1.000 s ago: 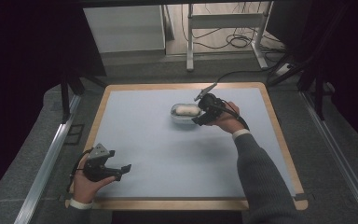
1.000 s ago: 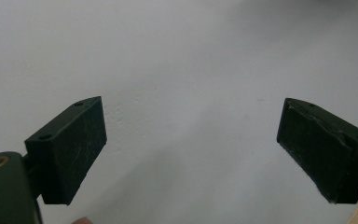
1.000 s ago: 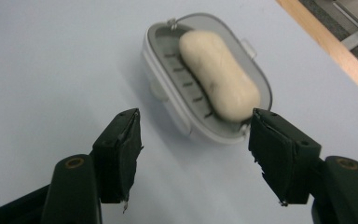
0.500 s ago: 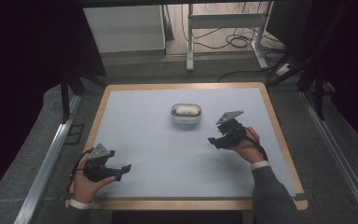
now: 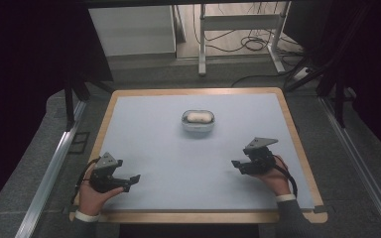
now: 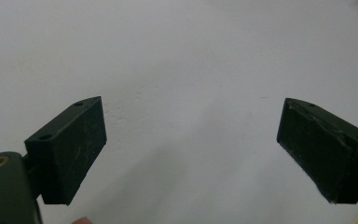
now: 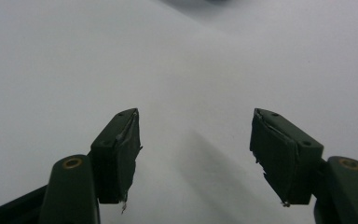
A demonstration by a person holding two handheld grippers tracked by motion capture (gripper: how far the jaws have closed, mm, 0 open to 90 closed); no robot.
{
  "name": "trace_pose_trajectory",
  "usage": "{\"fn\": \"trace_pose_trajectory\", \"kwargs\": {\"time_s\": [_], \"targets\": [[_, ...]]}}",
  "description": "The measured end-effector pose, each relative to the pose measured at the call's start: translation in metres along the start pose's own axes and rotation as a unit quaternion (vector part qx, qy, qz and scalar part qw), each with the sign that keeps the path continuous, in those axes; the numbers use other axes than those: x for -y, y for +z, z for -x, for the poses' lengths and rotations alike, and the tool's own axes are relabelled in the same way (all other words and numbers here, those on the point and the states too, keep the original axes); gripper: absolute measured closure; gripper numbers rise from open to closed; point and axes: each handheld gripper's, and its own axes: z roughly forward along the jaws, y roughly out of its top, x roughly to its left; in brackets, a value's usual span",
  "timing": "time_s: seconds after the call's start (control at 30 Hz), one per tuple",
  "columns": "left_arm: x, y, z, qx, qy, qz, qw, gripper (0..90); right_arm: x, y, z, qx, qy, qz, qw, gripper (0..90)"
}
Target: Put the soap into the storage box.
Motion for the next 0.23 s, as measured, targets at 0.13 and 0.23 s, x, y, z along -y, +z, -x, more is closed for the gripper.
{"fn": "trace_pose_trajectory", "kwargs": {"time_s": [0.13, 0.23], "targets": [[-0.0001, -0.0002, 0.0002, 0.001, -0.001, 0.002, 1.0000, 8.7, 0.0018, -0.0001, 0.0000, 0.012, -0.006, -0.005, 0.9999, 31.7], [-0.0002, -0.0001, 0.0003, 0.002, -0.001, 0.002, 1.0000, 8.6, 0.0009, -0.0015, -0.0009, 0.020, -0.008, 0.002, 0.9998, 30.4]]}}
